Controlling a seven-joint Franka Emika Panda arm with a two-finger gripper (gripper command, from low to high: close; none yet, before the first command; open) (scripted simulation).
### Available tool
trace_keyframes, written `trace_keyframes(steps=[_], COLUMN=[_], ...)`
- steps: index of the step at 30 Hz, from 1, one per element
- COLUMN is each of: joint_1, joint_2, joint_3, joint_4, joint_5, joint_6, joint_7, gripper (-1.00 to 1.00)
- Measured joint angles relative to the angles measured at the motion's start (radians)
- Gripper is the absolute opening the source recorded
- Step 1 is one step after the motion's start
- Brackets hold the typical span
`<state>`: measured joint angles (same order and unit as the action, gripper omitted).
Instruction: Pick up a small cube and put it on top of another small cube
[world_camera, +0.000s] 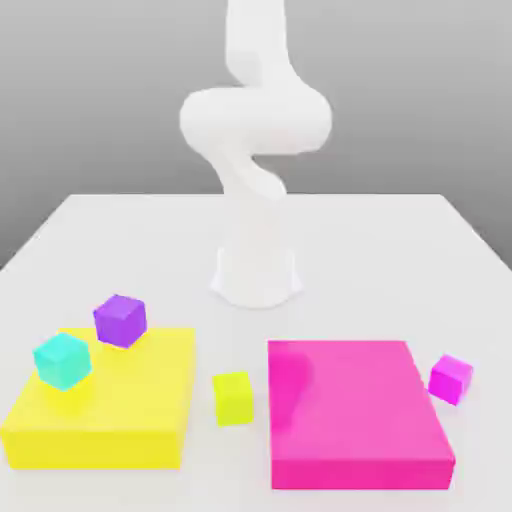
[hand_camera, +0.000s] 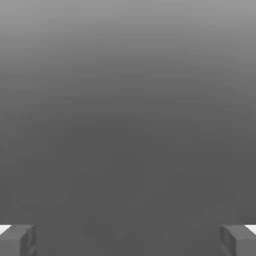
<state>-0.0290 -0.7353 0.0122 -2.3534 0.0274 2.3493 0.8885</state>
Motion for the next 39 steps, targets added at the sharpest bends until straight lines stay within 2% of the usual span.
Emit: trace_keyframes(steps=[11, 21, 25, 28, 31, 34, 35, 39], joint_1=[-0.121, -0.228, -0.271, -0.294, -0.246, -0.155, -0.135, -0.136], joint_2=[0.285, 0.541, 0.644, 0.738, 0.845, 0.953, 0.978, 0.978], joint_3=[0.090, 0.190, 0.216, 0.205, 0.131, 0.030, 0.011, 0.011], joint_4=[-0.236, -0.448, -0.534, -0.558, -0.543, -0.524, -0.519, -0.519], joint_5=[0.091, 0.101, 0.052, -0.031, -0.140, -0.187, -0.189, -0.190], joint_6=[0.217, 0.415, 0.496, 0.571, 0.657, 0.745, 0.766, 0.768], joint_7=[0.414, 0.839, 1.047, 1.171, 1.255, 1.293, 1.297, 1.297], gripper=[0.00, 0.00, 0.00, 0.00, 0.00, 0.00, -1.00, -1.00])
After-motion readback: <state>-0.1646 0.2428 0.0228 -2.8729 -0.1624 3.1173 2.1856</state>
